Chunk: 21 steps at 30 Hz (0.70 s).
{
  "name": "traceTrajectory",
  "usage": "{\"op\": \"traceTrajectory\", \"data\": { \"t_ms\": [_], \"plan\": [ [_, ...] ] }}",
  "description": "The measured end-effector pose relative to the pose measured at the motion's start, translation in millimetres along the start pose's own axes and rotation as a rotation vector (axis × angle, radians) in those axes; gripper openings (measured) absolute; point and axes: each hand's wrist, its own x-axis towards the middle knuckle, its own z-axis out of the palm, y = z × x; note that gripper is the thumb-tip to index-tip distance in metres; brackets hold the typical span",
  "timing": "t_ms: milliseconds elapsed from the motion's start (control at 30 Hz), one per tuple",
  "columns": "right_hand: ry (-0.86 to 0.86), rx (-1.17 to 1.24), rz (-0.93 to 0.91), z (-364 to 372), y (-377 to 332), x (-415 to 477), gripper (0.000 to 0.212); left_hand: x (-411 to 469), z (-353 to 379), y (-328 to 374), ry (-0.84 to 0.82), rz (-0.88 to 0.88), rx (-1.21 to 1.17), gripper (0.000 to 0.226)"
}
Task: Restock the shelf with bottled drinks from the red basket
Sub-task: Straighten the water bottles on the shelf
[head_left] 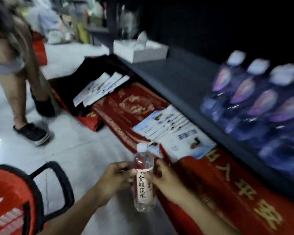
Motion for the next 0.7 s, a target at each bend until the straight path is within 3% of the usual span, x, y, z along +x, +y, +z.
{"op": "traceTrajectory", "data": {
  "t_ms": [133, 200, 233, 300, 333, 467, 700],
  "plan": [
    [0.2, 0.012, -0.159, -61, -88, -91, 0.073, -65, 40, 94, 0.023, 0.244, -0.045, 0.019],
    [0.317, 0.057, -0.212, -89, -122, -134, 0.074, -100, 63, 143, -0.029, 0.367, -0.013, 0.05],
    [0.393, 0.092, -0.229, -105, -137, -155, 0.072, -114, 77, 167, -0.047, 0.432, 0.014, 0.055],
    [0.532, 0.155, -0.267, -134, -164, -193, 0.063, -138, 106, 213, -0.116, 0.543, 0.029, 0.023],
    [0.588, 0.192, -0.284, -149, -177, -211, 0.057, -148, 120, 235, -0.192, 0.6, 0.068, 0.018],
    [0.775, 0.211, -0.346, -210, -217, -279, 0.053, -189, 178, 306, -0.421, 0.737, 0.248, 0.032],
    [1.088, 0.041, -0.402, -299, -258, -363, 0.05, -226, 275, 389, -0.521, 0.941, 0.26, 0.034]
  ]
}}
